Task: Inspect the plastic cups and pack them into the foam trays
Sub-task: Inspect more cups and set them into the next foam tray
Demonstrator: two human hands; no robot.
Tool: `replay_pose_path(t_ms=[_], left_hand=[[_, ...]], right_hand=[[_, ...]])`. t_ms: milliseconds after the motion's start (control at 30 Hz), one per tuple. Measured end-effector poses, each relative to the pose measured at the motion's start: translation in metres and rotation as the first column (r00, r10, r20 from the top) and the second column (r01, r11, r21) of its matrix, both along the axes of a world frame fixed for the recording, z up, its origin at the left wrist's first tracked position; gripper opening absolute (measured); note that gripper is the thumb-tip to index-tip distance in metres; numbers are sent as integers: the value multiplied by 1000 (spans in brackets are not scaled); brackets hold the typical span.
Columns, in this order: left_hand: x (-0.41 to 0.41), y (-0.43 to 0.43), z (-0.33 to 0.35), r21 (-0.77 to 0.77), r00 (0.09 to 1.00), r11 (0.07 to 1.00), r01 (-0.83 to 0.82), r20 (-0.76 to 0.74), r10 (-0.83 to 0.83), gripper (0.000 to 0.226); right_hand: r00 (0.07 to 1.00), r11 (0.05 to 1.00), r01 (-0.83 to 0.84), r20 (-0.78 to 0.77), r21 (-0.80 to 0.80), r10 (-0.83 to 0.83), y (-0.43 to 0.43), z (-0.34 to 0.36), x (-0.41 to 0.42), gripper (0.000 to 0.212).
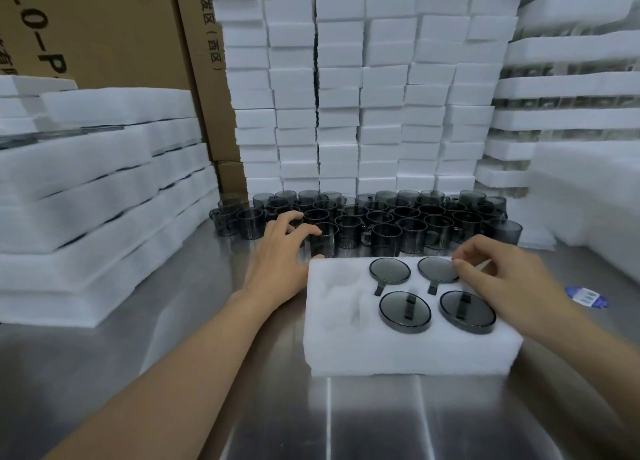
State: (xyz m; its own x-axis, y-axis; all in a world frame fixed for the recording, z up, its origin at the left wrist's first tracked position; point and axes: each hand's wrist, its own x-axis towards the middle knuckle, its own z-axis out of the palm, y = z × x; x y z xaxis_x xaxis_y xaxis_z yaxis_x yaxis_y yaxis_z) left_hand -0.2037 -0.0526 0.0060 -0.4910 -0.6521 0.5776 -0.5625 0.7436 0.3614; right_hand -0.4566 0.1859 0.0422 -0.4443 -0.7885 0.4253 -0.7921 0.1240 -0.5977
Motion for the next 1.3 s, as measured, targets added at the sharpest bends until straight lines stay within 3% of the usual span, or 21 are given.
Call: replay_pose_path(t_ms=[733, 1067, 1300], left_hand=[[-5, -8, -4, 55, 1000, 998, 23, 5, -24, 40], [-4, -9, -3, 143, 995, 987, 74, -81, -63, 35], [-6, -2, 2, 18, 977, 996, 83, -199, -78, 42]], right_hand=[[969, 990, 108, -230, 86, -86, 4, 5, 4, 12], [985, 994, 85, -157, 70, -74, 3, 0, 0, 10], [987, 997, 64, -150, 43, -57, 2, -1, -3, 10]])
